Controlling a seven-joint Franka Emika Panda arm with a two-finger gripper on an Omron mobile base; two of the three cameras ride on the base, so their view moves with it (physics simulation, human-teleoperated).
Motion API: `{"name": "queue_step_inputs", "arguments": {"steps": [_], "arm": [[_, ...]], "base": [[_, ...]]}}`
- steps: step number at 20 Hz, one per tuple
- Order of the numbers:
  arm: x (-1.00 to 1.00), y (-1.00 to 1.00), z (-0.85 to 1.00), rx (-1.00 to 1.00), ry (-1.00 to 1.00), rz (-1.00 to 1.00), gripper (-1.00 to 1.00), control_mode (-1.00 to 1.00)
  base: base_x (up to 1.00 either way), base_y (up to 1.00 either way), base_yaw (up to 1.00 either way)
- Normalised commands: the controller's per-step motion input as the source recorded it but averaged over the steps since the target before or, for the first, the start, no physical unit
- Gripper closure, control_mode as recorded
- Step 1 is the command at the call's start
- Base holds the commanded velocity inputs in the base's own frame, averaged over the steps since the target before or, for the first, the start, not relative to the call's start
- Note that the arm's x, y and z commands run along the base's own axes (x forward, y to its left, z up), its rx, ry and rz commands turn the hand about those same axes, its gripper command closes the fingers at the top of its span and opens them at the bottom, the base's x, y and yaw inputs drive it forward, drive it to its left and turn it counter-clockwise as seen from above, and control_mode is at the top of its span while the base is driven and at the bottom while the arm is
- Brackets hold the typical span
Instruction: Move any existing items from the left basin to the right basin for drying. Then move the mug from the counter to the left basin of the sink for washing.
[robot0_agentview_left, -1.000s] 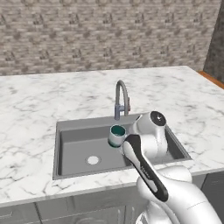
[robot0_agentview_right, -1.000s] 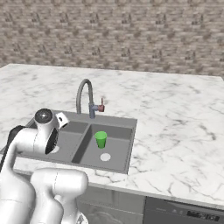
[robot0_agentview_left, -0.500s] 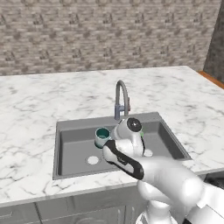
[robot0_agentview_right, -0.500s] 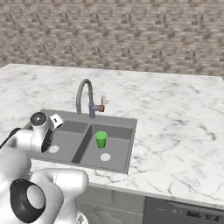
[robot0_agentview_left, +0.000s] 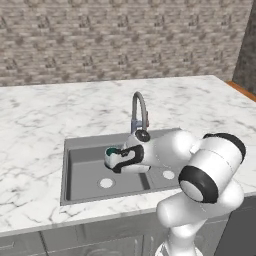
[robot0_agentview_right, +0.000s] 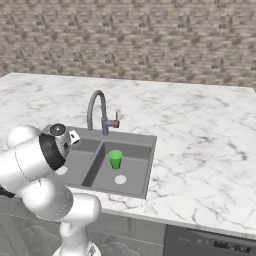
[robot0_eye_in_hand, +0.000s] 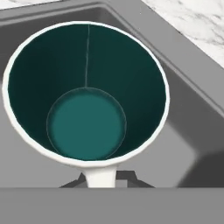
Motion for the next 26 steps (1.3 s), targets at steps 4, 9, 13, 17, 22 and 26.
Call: {"name": "queue_step_inputs", "arguments": {"steps": [4, 9, 13, 17, 22, 26], "arm": [[0.01, 0.51, -0.67, -0.07, 0.13, 0.01, 1.0, -1.0], [0.02, 0.18, -0.49, -0.04, 0.05, 0.01, 1.0, -1.0], [0.15, 0.01, -0.17, 0.0, 0.02, 0.0, 1.0, -1.0], [0.29, 0.0, -0.01, 0.0, 0.01, 0.0, 1.0, -1.0], [0.24, 0.0, -0.14, 0.0, 0.03, 0.0, 1.0, -1.0], [0.26, 0.02, -0.16, 0.0, 0.08, 0.0, 1.0, -1.0]], "base": [[0.0, 0.0, 0.0], [0.0, 0.0, 0.0], [0.0, 0.0, 0.0], [0.0, 0.0, 0.0], [0.0, 0.0, 0.0], [0.0, 0.0, 0.0]]}}
